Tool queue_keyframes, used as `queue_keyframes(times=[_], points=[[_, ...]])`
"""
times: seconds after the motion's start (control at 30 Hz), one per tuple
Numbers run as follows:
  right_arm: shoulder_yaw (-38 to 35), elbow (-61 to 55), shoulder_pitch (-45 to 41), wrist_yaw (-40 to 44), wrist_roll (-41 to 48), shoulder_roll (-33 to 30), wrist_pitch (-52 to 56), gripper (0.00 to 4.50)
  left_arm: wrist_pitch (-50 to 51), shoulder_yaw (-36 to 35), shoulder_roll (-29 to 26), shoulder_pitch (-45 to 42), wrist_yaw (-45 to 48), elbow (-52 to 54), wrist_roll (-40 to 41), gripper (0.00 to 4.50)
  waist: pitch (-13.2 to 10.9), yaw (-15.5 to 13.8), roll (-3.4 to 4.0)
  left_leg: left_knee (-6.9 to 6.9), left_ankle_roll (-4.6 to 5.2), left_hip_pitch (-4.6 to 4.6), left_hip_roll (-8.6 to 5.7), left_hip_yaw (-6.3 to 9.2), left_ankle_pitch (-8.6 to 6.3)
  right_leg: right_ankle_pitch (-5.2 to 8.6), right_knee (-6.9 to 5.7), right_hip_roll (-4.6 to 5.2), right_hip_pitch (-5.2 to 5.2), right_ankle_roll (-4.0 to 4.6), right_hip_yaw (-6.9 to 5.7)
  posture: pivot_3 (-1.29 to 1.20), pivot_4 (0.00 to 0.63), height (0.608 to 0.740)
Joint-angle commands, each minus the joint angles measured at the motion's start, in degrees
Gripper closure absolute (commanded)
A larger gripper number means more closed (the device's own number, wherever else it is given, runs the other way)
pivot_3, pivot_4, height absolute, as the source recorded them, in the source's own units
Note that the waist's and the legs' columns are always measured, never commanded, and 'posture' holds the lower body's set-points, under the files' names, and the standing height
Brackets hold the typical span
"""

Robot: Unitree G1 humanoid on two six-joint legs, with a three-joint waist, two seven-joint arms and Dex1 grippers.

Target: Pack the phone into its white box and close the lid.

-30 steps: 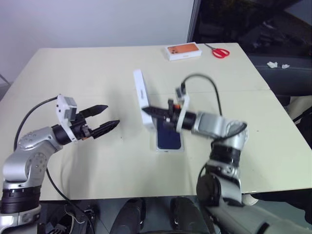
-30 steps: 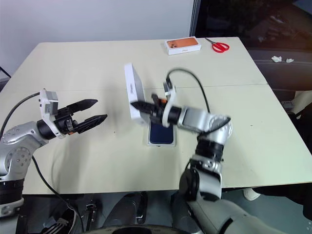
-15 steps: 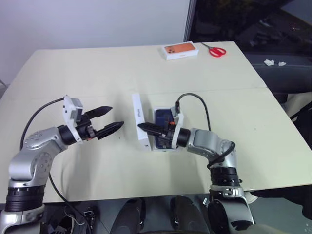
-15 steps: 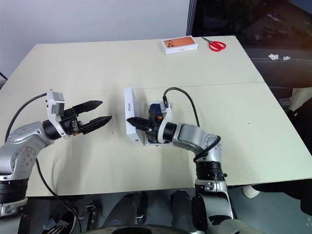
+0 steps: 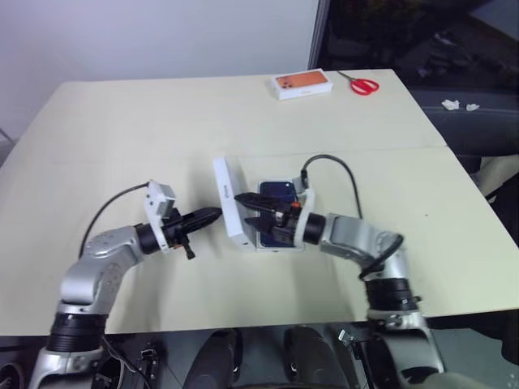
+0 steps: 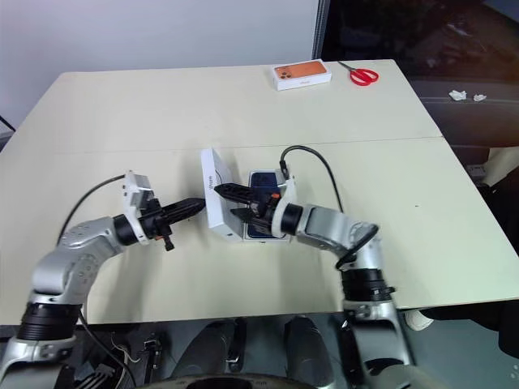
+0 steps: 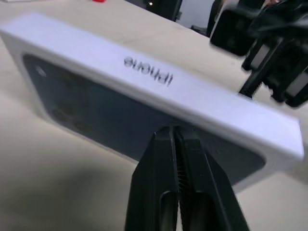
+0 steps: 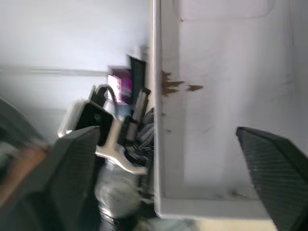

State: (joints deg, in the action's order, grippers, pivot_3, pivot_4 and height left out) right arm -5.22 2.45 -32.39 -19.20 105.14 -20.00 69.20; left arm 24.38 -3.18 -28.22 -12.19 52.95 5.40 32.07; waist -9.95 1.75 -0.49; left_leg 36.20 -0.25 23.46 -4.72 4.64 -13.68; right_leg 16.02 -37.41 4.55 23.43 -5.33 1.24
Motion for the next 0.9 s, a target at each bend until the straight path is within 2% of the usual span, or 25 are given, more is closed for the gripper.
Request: queue_keyframes(times=[0.03,0.1,0.2,0.33,0.47,0.53,0.63,0.8,0.87,0.9], points=[[0.64,-4.79,-5.02,17.28,-12.29,-9.77,2.69,0.01,-2.21,0.6,1.29,-2.67,-0.57,-0.17,-1.22,4.5,0.01,-0.51,-0.02,0.0,0.01,0.0,0.03,0.01,-0.01,0.0,0.03,-0.02,-0.02,0.0,-0.03,0.0,0.15,0.74],[-0.25,-2.13,-7.43,25.81,-17.07,-15.34,2.75,0.01,-2.39,1.21,2.04,-3.49,-0.05,-0.42,-1.27,4.5,0.03,-0.78,-0.05,-0.07,0.01,0.0,0.13,0.03,-0.01,0.01,0.12,-0.11,-0.03,-0.01,-0.13,0.0,0.15,0.74],[6.73,-5.41,-8.27,41.52,-34.84,-24.61,-5.2,0.01,-3.6,2.26,3.09,-4.91,0.45,-2.05,-2.23,4.5,0.02,-0.98,-0.05,-0.1,0.01,0.01,0.19,0.01,-0.01,0.01,0.19,-0.15,-0.06,-0.01,-0.15,0.0,0.15,0.74],[11.49,-5.24,-9.02,50.15,-48.94,-26.76,-13.53,0.01,-4.12,4.81,5.98,-7.44,0.5,-3.79,-3.17,4.5,0.01,-0.83,-0.07,-0.01,0.03,0.0,0.19,-0.07,-0.02,-0.01,0.19,-0.12,-0.07,-0.04,-0.11,0.0,0.15,0.74],[21.86,-7.39,-6.38,55.23,-73.0,-28.91,-32.3,0.01,-4.66,7.48,8.67,-8.42,0.21,-5.07,-4.86,4.5,0.0,-1.09,-0.08,0.03,0.02,0.02,0.16,-0.05,-0.02,-0.03,0.2,-0.1,-0.08,-0.09,-0.11,0.0,0.15,0.74],[21.19,-7.17,-5.71,56.85,-74.44,-27.42,-33.36,0.01,-4.3,6.98,8.41,-8.04,0.07,-4.5,-4.73,4.5,-0.02,-1.07,-0.11,0.01,0.01,0.04,0.14,-0.04,-0.02,-0.03,0.23,-0.09,-0.07,-0.09,-0.11,0.0,0.15,0.74],[20.59,-7.59,-5.02,57.82,-78.06,-26.19,-34.61,0.89,-3.1,4.46,5.9,-6.99,0.13,-3.21,-3.71,4.5,-0.02,-0.86,-0.12,-0.02,0.0,0.05,0.14,-0.04,-0.02,-0.04,0.21,-0.09,-0.01,-0.08,-0.05,0.0,0.15,0.74],[21.33,-8.12,-3.95,58.55,-84.4,-24.31,-37.23,3.28,-1.97,0.91,1.53,-5.34,0.11,-1.98,-2.62,4.5,-0.02,-1.11,-0.11,-0.02,-0.08,0.03,0.18,0.05,0.02,-0.04,0.17,-0.11,-0.01,-0.07,-0.1,0.0,0.15,0.74],[21.55,-8.67,-3.71,59.09,-86.1,-23.38,-37.57,4.39,-1.4,-0.18,0.35,-5.15,-0.24,-2.29,-2.62,4.5,-0.02,-1.16,-0.11,-0.02,-0.08,0.03,0.15,0.05,0.02,-0.04,0.19,-0.08,-0.02,-0.07,-0.09,0.0,0.15,0.74],[21.82,-8.89,-3.6,59.58,-87.22,-23.1,-37.93,4.45,-0.56,-0.48,-0.2,-5.31,-0.8,-3.06,-2.92,4.5,-0.02,-1.2,-0.11,-0.02,-0.08,0.03,0.15,0.05,0.02,-0.04,0.2,-0.08,-0.02,-0.07,-0.09,0.0,0.15,0.74]])
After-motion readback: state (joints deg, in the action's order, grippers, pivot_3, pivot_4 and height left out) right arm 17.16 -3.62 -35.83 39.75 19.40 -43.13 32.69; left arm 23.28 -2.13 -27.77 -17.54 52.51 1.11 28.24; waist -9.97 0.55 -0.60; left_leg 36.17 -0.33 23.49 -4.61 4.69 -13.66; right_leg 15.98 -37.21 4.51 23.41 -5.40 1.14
